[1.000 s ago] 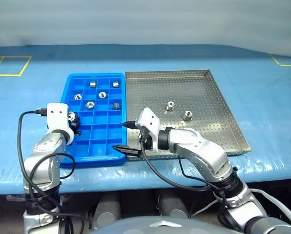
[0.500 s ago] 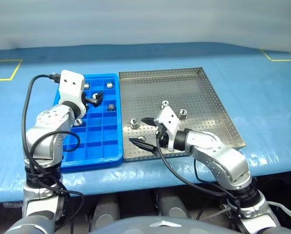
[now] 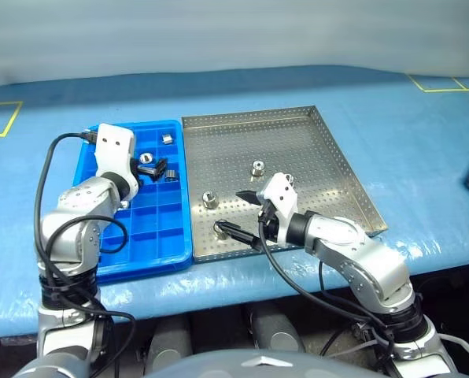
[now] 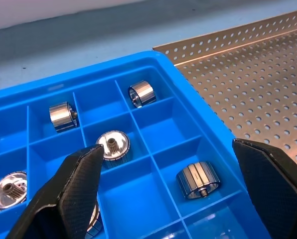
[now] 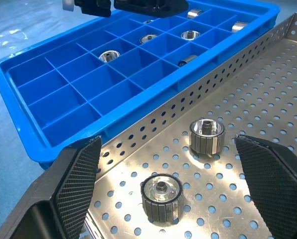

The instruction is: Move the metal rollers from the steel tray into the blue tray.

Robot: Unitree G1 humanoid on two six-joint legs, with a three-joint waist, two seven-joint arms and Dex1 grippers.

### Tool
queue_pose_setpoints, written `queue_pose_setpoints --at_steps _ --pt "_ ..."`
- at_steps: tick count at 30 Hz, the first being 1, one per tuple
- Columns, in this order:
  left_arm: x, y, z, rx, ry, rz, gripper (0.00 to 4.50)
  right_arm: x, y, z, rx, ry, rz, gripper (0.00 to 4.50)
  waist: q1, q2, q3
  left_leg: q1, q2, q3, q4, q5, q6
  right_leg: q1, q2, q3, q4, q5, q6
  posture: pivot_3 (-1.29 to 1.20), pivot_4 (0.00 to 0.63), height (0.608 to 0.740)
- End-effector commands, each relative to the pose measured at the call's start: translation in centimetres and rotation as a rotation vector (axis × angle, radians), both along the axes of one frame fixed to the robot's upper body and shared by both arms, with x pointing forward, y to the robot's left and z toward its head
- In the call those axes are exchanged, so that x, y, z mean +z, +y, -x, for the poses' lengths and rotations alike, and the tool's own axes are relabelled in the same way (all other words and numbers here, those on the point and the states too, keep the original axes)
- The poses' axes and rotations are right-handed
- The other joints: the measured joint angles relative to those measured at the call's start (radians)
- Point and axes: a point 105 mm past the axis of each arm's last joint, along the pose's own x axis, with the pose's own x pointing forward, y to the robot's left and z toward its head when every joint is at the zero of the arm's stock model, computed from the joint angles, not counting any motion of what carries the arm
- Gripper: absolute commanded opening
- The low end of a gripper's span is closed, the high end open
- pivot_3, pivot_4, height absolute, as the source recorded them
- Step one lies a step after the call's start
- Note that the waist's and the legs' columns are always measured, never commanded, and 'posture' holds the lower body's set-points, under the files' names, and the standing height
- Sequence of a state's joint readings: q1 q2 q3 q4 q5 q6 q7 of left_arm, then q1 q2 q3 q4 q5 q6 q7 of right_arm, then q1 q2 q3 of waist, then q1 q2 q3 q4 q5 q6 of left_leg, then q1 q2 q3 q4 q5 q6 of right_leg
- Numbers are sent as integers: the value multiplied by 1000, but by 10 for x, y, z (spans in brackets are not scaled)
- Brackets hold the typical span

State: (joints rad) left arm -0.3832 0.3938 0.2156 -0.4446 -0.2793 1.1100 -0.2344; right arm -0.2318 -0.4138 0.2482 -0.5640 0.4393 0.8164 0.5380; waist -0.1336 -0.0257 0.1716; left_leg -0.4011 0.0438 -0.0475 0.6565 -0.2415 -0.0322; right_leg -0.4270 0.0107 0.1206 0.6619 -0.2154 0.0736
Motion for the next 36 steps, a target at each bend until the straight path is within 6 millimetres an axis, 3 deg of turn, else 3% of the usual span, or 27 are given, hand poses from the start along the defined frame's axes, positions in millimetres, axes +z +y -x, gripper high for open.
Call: queue_pose_setpoints --at_steps 1,10,19,25,36 --pt "18 4 7 -9 -56 9 4479 13 6 3 27 -44 -33 4500 1 0 0 0 0 0 0 0 0 0 0 0 0 0 0 -71 150 740" --pt "10 -48 21 -499 56 -112 4479 9 8 5 37 -23 -36 4500 13 0 0 0 0 0 0 0 0 0 0 0 -1 0 0 -81 150 740" --pt "2 -80 3 -878 129 -298 4479 0 -1 12 -24 6 -40 4500 8 0 0 0 0 1 -2 0 0 -1 0 0 -1 -2 -2 -148 150 740" --pt "-12 -91 -9 -1030 203 -383 4479 -1 -5 15 -68 10 -51 4500 -19 0 0 -1 0 1 -2 0 0 -2 0 0 -1 -2 -2 -217 150 740" --pt "-44 -87 -22 -1124 392 -589 4479 -2 -8 20 -139 14 -76 4500 -100 1 1 -2 0 0 -2 0 1 -2 0 0 -1 -2 -2 -294 150 740"
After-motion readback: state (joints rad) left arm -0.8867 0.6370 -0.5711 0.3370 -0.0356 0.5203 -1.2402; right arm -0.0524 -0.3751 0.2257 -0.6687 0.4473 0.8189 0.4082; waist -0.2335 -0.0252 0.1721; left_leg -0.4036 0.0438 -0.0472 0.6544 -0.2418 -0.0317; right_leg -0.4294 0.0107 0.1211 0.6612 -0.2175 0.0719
